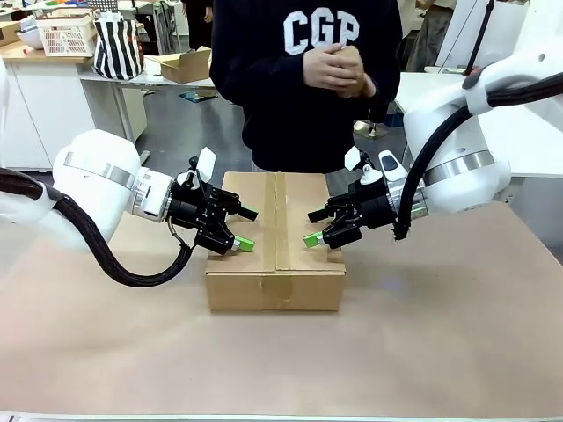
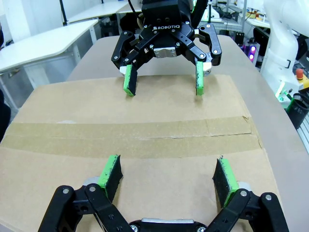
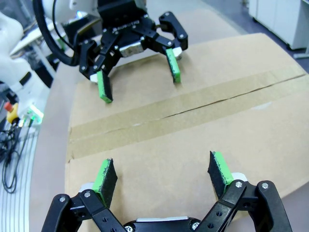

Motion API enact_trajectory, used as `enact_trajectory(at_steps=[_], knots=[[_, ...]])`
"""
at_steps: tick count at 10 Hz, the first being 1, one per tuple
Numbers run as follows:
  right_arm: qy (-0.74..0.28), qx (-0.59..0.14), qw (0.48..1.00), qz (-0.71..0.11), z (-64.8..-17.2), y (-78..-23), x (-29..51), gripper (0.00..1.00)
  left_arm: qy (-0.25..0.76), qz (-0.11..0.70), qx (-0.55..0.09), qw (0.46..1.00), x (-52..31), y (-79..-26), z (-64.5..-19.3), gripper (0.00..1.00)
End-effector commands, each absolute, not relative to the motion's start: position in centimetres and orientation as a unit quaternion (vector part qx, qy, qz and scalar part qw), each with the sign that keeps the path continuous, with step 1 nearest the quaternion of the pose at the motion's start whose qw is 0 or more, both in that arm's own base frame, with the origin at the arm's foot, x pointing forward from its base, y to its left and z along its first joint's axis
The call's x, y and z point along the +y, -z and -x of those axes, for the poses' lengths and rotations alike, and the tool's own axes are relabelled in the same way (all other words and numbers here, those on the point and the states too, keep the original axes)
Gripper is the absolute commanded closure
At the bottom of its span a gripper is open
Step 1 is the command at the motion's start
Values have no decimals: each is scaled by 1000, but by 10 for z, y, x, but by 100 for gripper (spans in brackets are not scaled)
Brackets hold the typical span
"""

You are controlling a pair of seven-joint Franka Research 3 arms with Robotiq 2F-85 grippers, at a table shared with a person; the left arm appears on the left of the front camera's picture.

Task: Pack the gift set into the box.
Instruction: Press and hold the closed box until the human finishes sealing it.

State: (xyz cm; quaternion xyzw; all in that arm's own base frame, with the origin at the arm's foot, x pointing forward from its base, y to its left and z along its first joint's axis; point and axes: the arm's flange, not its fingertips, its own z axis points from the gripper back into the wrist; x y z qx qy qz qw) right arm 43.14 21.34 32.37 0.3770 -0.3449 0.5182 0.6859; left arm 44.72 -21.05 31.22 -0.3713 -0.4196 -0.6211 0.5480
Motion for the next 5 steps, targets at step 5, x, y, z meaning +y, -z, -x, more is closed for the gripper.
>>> enact_trajectory(at_steps=[5], knots=[[-517,-342,688,-377,-430,-320,213,0,621,372,-418,549,-210,-310,-447,0]])
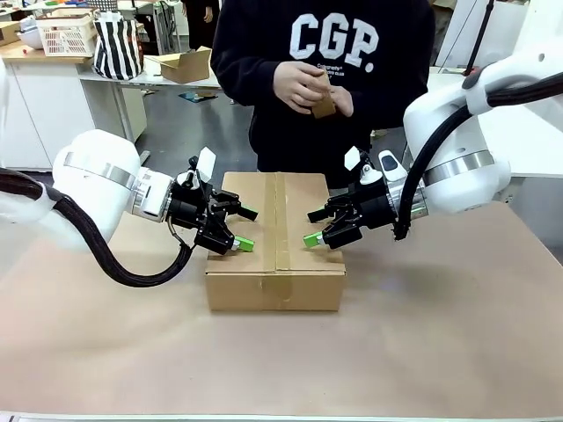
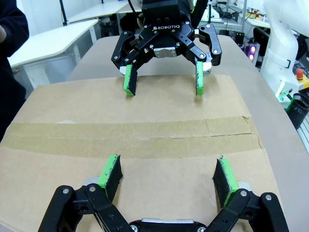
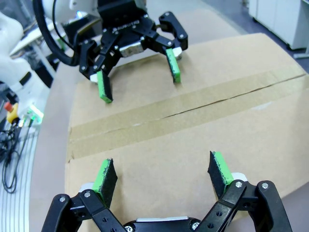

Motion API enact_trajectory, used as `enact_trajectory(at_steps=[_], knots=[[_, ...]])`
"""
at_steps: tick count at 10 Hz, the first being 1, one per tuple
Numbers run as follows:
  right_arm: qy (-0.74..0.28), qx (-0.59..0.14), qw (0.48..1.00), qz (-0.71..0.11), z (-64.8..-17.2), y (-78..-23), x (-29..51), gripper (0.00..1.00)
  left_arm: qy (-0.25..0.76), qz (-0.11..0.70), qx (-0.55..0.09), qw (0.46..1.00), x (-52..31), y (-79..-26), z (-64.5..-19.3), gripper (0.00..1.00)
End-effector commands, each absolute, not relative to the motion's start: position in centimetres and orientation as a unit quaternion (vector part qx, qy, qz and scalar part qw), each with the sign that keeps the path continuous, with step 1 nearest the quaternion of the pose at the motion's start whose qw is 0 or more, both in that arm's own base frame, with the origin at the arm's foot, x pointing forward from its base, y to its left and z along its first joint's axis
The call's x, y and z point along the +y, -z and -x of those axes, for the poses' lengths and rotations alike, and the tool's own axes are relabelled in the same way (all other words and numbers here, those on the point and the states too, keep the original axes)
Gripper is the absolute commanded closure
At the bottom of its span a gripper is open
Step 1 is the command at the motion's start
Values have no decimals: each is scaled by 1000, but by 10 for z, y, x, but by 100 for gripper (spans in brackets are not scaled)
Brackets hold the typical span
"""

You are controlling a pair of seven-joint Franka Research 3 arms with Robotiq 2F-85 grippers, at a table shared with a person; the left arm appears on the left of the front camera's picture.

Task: Pack the gift set into the box.
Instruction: Press and hold the closed box until the human finishes sealing it.

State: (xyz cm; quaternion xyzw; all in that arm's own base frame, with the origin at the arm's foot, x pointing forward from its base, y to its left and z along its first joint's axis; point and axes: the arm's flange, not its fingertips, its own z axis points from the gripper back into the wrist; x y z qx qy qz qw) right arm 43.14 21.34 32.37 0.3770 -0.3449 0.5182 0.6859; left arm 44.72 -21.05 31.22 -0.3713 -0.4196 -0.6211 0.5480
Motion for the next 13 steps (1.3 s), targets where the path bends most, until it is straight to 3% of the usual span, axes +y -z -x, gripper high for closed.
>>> enact_trajectory(at_steps=[1,13], knots=[[-517,-342,688,-377,-430,-320,213,0,621,372,-418,549,-210,-310,-447,0],[-517,-342,688,-377,-430,-320,213,0,621,372,-418,549,-210,-310,-447,0]])
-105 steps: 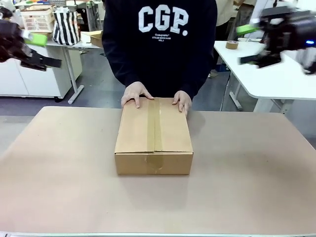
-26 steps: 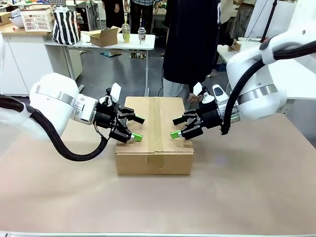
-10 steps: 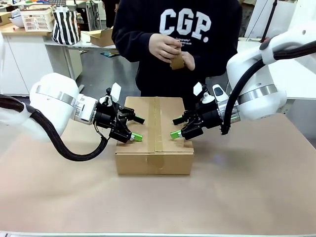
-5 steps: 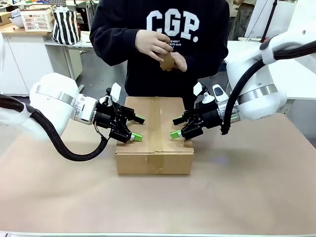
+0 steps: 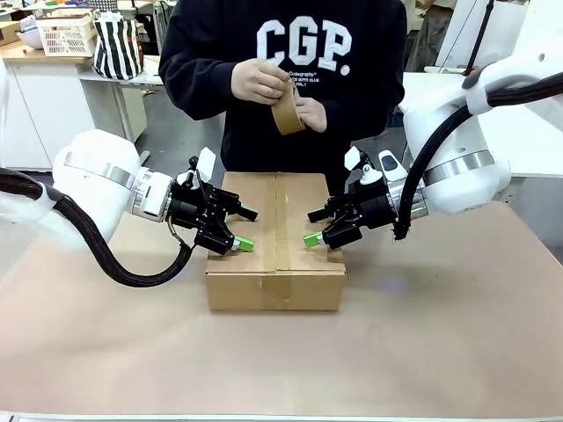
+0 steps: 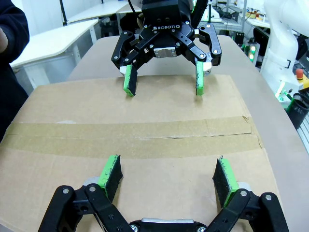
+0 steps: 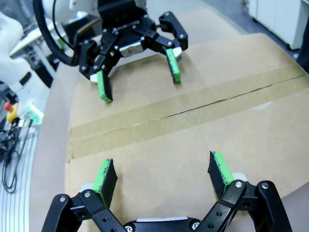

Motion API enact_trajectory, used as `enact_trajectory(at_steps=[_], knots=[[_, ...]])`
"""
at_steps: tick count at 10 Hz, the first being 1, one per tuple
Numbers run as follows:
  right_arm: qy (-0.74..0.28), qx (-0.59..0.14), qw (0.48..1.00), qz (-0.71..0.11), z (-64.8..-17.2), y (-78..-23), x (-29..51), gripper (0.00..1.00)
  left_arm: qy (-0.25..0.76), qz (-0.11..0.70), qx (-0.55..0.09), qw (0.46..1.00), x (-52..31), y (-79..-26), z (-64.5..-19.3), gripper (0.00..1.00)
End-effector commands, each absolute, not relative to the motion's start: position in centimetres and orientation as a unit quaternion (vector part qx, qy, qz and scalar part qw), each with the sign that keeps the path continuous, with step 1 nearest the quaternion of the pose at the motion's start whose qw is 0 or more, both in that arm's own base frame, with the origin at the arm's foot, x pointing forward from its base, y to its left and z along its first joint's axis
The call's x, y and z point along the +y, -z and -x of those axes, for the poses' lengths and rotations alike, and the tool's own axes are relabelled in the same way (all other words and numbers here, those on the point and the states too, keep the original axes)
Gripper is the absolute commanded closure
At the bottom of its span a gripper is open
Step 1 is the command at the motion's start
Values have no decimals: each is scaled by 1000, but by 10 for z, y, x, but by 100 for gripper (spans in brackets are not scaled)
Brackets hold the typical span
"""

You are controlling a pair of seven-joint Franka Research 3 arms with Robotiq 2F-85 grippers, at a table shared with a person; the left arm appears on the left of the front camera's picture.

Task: Pack the gift set into the box.
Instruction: Press and hold the closed box until the human finishes sealing it.

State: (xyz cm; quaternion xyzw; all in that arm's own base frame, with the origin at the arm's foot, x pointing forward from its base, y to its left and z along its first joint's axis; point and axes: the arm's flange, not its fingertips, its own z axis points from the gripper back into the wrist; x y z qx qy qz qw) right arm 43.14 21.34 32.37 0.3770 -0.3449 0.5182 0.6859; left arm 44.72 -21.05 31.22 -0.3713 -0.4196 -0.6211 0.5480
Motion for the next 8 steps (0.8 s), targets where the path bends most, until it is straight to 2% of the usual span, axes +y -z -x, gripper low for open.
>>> enact_trajectory(at_steps=[1,8], knots=[[-517,-342,688,-377,-430,-320,213,0,621,372,-418,549,-210,-310,-447,0],[-517,-342,688,-377,-430,-320,213,0,621,372,-418,549,-210,-310,-447,0]])
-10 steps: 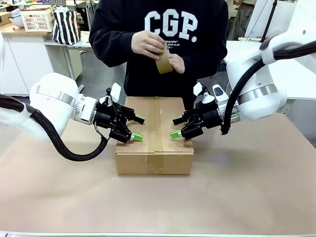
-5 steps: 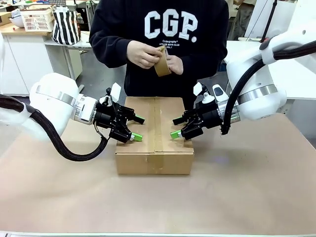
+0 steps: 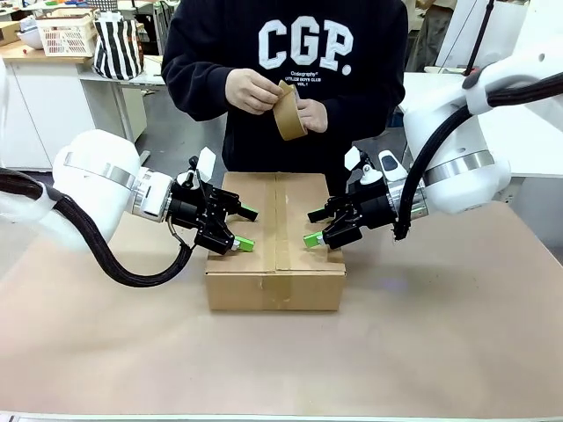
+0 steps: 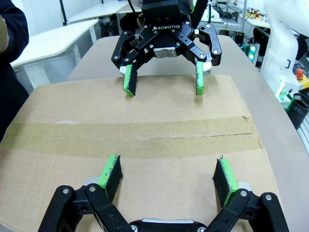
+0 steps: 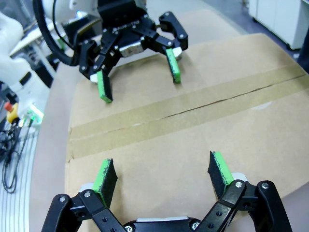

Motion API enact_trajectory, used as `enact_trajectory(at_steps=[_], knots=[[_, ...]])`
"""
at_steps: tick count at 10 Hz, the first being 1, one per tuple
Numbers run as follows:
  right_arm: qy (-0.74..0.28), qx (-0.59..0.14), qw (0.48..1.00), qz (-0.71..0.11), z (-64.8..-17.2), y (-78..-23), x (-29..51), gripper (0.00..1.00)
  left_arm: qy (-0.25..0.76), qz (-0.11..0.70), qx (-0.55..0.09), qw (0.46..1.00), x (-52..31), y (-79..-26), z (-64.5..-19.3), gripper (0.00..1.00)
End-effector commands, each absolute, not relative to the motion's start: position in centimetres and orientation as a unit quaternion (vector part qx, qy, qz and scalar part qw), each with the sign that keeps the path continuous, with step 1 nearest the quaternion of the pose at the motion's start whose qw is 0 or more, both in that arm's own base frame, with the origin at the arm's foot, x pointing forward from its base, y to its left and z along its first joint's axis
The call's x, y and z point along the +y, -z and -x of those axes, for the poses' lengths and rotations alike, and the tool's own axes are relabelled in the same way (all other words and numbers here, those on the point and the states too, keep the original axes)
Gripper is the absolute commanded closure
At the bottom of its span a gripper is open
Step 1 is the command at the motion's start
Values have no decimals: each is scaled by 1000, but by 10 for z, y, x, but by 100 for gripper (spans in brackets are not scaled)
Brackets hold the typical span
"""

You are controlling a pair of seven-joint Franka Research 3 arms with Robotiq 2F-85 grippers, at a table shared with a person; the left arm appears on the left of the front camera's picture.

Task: Pack the gift set into the box.
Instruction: Press and hold the closed box until the human finishes sealing it.

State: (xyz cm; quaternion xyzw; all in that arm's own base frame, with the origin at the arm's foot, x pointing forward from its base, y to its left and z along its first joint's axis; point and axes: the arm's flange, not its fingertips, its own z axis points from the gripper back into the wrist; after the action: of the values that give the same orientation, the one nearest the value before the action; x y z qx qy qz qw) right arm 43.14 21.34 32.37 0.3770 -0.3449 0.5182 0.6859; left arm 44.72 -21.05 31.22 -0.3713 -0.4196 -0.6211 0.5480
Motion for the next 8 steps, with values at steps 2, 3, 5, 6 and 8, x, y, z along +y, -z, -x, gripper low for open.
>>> enact_trajectory(at_steps=[2,3,5,6,8], knots=[[-517,-342,688,-377,-430,-320,213,0,621,372,-418,549,-210,-310,-447,0],[-517,-342,688,-377,-430,-320,213,0,621,372,-418,549,-210,-310,-447,0],[-517,-342,688,-377,-430,-320,213,0,621,372,-418,549,-210,-310,-447,0],[-517,-342,688,-377,-430,-320,213,0,621,372,-418,549,-210,-310,-447,0],[-517,-342,688,-377,-430,-320,213,0,621,372,-418,549,-210,-310,-447,0]])
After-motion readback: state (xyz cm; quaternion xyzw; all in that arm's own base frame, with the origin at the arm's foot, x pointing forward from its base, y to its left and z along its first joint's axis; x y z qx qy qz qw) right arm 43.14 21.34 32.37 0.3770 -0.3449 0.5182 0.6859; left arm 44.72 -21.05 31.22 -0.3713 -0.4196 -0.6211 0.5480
